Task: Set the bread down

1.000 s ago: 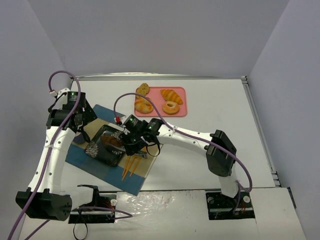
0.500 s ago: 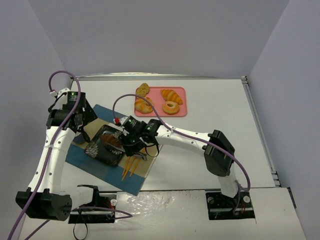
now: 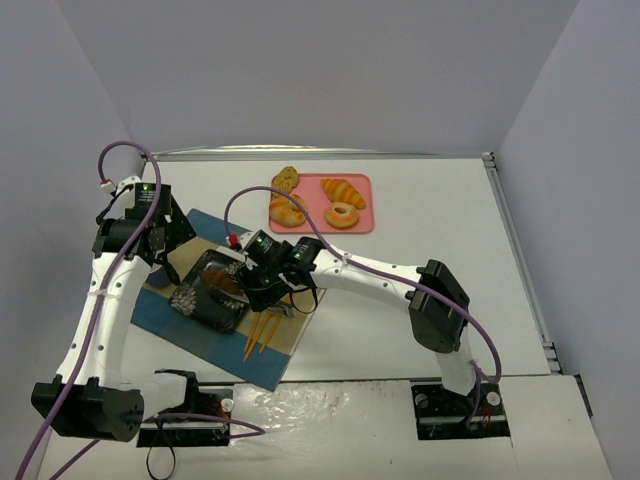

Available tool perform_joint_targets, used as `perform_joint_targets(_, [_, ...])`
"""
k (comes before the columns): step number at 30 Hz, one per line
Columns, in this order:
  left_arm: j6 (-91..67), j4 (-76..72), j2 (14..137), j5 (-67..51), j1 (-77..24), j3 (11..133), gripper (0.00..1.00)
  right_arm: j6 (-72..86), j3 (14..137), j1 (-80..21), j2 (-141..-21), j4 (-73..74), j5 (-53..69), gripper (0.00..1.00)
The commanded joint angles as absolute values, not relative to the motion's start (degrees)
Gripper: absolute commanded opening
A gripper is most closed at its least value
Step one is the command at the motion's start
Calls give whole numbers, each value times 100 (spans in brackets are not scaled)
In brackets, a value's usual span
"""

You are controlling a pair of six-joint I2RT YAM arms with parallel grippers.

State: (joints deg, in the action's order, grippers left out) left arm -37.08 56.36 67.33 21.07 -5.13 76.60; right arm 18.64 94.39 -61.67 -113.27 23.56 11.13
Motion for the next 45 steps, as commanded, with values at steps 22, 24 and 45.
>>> perform_joint_targets(22, [-3626, 5261, 6434, 1482, -483, 7780, 97, 1661, 10051, -6268, -11109, 2586, 957, 49])
perform_joint_targets(24, [-3604, 5237, 6434, 1405, -483, 7787, 97, 1661, 10082, -6275, -11109, 2601, 949, 49])
perform_joint_targets(45, [-3558, 4987, 6564, 931, -483, 7778, 97, 1739, 10038, -5913, -10708, 2819, 409, 51])
